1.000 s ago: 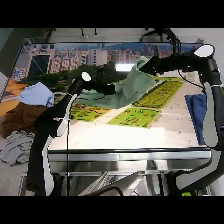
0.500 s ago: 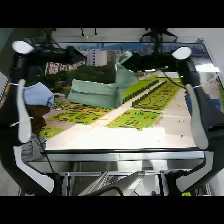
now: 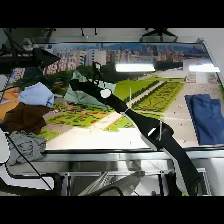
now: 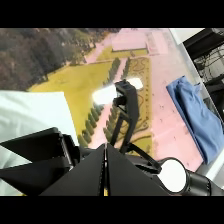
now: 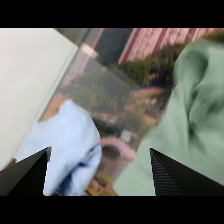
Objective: Fold the shirts.
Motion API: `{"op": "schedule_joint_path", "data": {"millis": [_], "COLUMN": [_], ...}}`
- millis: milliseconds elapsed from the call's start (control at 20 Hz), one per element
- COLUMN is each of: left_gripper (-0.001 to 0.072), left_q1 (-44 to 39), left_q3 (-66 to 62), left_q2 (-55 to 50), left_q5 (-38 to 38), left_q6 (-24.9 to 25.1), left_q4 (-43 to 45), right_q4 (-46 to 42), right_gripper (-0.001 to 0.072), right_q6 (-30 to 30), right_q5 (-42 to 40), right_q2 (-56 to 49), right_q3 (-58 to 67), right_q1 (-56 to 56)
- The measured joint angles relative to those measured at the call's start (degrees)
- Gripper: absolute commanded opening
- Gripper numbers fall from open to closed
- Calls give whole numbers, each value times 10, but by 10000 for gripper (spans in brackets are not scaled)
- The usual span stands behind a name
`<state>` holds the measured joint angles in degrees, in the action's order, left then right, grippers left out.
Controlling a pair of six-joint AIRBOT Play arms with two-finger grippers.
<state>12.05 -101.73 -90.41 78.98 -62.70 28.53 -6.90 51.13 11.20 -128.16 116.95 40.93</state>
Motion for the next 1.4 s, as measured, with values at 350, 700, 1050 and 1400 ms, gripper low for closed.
{"op": "schedule_joint_path", "data": {"millis": [350, 700, 1050, 1400], "left_gripper": [14, 14, 14, 14], "left_q1": [3, 3, 3, 3], "left_q3": [42, 47, 47, 47], "left_q2": [7, 7, 7, 7], "left_q5": [-3, 12, 19, 21], "left_q6": [19, 22, 22, 23], "left_q4": [-1, -2, -2, -2], "right_q4": [-59, -358, -424, -322], "right_gripper": [473, 686, 685, 54], "right_q6": [28, 295, 396, 374], "right_q5": [230, 456, 489, 405], "right_q2": [38, 89, 44, 15], "right_q3": [14, -12, -46, -50], "right_q1": [-112, -224, -223, -183]}}
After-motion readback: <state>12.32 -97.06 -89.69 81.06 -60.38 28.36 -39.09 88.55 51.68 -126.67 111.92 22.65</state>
